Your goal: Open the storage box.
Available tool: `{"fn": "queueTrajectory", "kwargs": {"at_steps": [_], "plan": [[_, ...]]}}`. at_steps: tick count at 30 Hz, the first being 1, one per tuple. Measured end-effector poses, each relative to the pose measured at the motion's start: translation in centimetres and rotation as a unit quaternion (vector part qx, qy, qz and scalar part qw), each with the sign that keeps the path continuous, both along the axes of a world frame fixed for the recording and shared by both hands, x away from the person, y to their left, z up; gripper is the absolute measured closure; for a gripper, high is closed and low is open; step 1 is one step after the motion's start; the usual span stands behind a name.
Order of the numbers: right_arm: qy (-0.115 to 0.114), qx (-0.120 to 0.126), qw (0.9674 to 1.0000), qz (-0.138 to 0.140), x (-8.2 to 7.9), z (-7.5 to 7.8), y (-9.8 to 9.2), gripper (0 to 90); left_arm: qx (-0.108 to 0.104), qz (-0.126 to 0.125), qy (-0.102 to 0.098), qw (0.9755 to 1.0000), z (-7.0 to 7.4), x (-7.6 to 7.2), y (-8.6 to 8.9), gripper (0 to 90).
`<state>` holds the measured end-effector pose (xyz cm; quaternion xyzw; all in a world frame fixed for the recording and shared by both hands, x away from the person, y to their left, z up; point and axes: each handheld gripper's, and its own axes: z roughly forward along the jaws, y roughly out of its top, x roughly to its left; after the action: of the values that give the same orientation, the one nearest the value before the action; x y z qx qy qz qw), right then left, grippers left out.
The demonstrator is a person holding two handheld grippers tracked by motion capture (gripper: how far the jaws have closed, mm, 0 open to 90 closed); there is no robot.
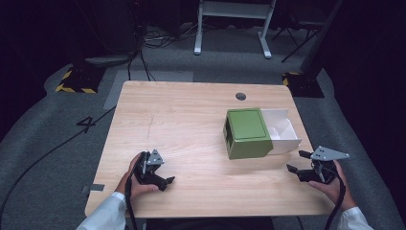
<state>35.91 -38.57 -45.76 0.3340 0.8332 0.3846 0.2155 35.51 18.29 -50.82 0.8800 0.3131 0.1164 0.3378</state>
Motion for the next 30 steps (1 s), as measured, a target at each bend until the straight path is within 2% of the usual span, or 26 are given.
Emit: {"fn": "queueTrajectory", "kwargs": {"at_steps": [7,15,17,21,25,30], "plan": [[0.018,-0.015,0.9997,-0.01,-0.2,-2.2,-0.7,20.9,0.0,0.0,0.0,1.0,0.0,0.0,0.0,0.4],[0.034,-0.015,0.999,-0.025,-0.4,-3.6,-1.6,19.5,0.001,0.0,0.0,1.0,0.0,0.0,0.0,0.3],[0.041,-0.007,0.9984,-0.038,-0.3,-4.1,-2.0,18.5,0.0,0.0,0.0,1.0,0.0,0.0,0.0,0.3],[0.05,-0.01,0.9979,-0.04,-0.3,-4.7,-2.1,16.1,0.0,0.0,0.0,1.0,0.0,0.0,0.0,0.4],[0.054,0.01,0.9974,-0.047,-0.3,-5.0,-2.4,15.5,0.0,0.0,0.0,1.0,0.0,0.0,0.0,0.3],[0.056,0.011,0.9971,-0.05,-0.4,-5.0,-2.4,15.5,0.001,0.0,0.0,1.0,0.0,0.0,0.0,0.3]]}}
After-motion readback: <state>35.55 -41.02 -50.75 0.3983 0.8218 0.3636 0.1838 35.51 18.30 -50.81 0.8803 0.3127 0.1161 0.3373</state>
